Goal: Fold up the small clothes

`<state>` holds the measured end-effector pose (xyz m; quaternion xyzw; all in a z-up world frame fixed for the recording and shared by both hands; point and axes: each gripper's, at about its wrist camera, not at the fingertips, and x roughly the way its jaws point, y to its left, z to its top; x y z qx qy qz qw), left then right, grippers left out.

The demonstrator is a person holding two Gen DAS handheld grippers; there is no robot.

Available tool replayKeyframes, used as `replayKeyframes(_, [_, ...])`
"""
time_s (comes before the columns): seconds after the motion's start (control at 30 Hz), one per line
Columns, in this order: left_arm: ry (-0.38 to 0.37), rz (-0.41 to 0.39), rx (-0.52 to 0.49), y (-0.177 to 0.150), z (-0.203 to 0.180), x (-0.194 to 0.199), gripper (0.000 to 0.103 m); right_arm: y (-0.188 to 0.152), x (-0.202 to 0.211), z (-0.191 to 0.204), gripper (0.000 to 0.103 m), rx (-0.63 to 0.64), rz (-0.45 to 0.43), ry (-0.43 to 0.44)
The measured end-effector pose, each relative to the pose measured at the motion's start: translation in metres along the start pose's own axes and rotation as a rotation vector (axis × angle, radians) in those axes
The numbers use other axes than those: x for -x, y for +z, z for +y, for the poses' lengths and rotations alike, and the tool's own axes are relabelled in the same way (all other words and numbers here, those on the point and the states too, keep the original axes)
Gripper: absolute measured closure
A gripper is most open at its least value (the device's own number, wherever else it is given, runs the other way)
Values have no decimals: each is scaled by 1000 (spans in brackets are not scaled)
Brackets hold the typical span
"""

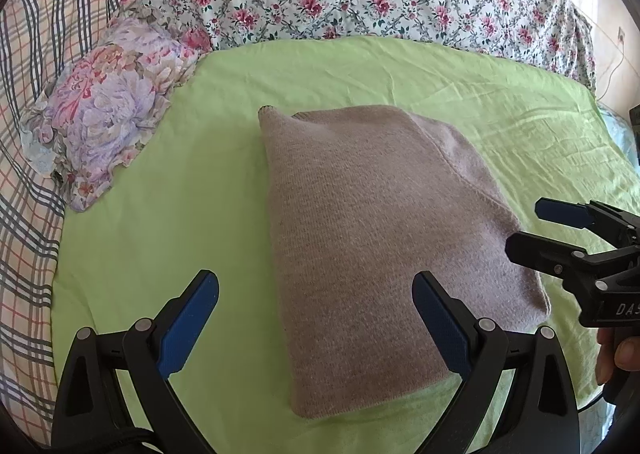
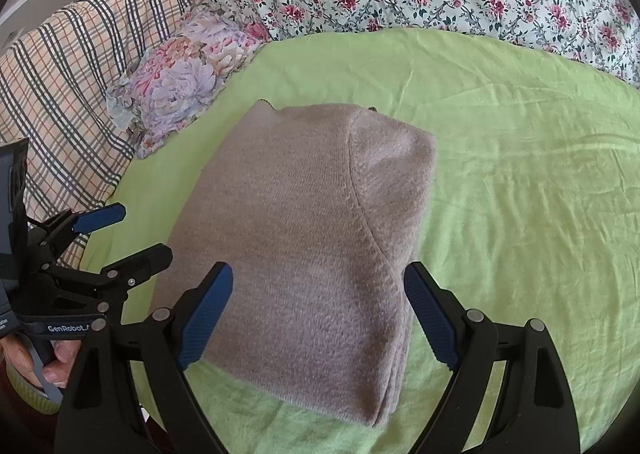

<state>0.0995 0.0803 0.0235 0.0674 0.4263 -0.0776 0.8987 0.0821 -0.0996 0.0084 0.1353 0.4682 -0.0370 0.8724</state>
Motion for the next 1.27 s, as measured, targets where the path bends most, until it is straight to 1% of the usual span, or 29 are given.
replayKeyframes(0.17, [12, -2, -4, 2, -1, -2, 5, 0, -2, 3, 15, 6, 3, 3])
replayKeyframes(0.47, [5, 8, -3, 5, -3, -6, 5, 2, 0, 1, 15, 3, -3, 3])
replayKeyframes(0.77, [25, 1, 3, 9, -3, -6, 5, 3, 2, 0, 15, 1, -14, 5])
replayKeyframes(0.93, [35, -1, 0, 7, -4, -5, 5, 4, -5, -4, 15, -9, -4, 2])
replayKeyframes(1.03, [45, -22, -6, 4, -6, -1, 5, 4, -6, -5, 15, -9, -3, 1])
replayKeyframes(1.1, [43, -13, -2, 3, -5, -4, 5, 4, -6, -4, 15, -11, 0, -15])
replayKeyframes(1.2, [52, -17, 6, 2, -3, -4, 5, 3, -6, -5, 15, -11, -7, -20])
replayKeyframes(1.27, [41, -16, 18, 3, 0, -4, 5, 1, -4, -11, 15, -23, -20, -16])
